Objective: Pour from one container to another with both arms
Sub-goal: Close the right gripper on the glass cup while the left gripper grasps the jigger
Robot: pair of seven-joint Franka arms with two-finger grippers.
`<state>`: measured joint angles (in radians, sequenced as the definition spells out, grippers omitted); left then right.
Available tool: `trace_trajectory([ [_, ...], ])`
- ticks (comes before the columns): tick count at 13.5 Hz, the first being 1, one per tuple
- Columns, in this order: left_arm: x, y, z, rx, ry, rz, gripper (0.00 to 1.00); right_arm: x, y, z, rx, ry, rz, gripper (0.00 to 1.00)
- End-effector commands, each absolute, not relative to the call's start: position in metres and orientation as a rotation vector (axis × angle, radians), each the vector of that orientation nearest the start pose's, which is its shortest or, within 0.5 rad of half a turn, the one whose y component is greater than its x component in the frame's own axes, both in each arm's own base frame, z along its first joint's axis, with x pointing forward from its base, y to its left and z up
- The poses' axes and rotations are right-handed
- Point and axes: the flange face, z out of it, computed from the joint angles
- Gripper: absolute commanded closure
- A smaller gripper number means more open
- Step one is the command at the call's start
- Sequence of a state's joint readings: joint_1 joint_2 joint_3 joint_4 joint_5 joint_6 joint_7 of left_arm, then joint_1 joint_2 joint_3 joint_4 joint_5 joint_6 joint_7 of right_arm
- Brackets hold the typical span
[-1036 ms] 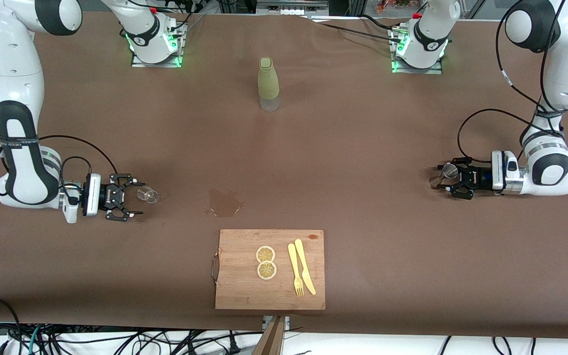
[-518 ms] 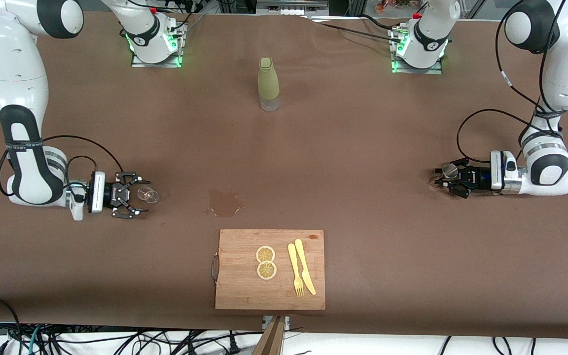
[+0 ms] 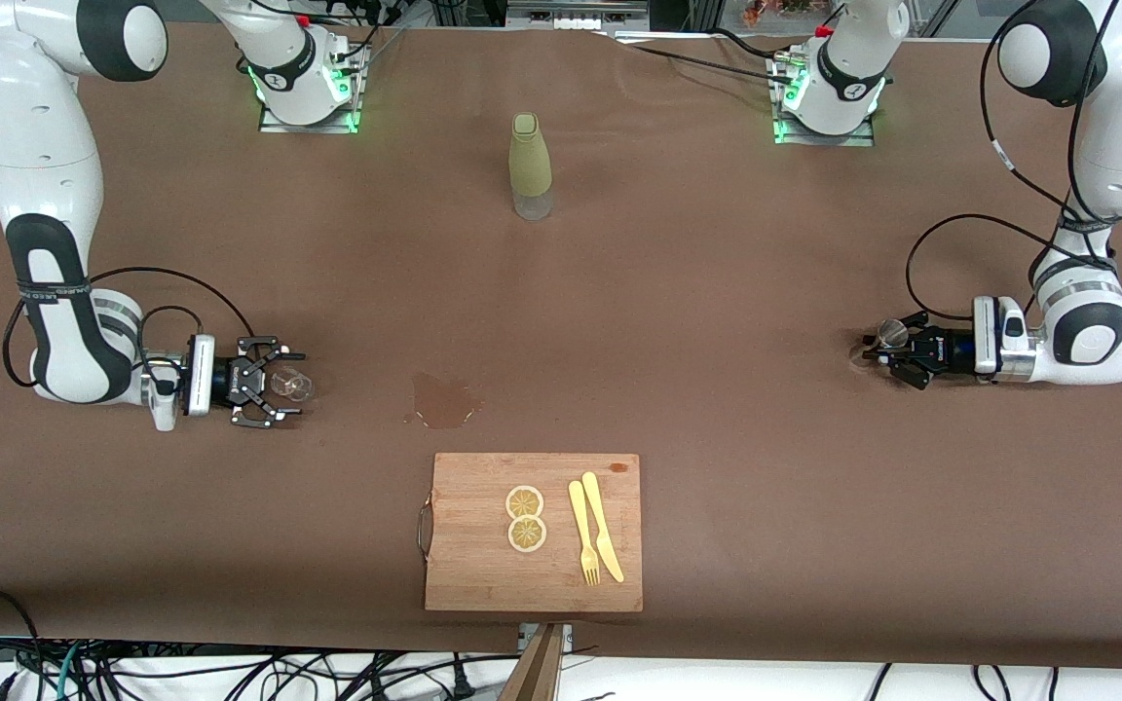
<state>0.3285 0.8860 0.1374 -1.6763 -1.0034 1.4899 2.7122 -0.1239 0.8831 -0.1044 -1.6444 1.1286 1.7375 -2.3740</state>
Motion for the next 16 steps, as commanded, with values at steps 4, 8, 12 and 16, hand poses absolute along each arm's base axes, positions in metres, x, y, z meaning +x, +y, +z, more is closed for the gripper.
trace_trajectory([
  [4,0.548,0.174,0.091,1.289,-1.559,1.009,1.0,0.609,-0.049,0.082,-1.545,-1.42,-0.834,0.01],
  [8,0.547,0.17,0.096,1.27,-1.518,0.997,1.0,0.608,-0.049,0.079,-1.521,-1.449,-0.853,0.31],
  [12,0.55,0.171,0.107,1.289,-1.466,0.931,1.0,0.609,-0.047,0.078,-1.516,-1.442,-0.882,0.4],
  [16,0.554,0.174,0.117,1.333,-1.446,0.857,1.0,0.61,-0.047,0.077,-1.516,-1.445,-0.885,0.59],
])
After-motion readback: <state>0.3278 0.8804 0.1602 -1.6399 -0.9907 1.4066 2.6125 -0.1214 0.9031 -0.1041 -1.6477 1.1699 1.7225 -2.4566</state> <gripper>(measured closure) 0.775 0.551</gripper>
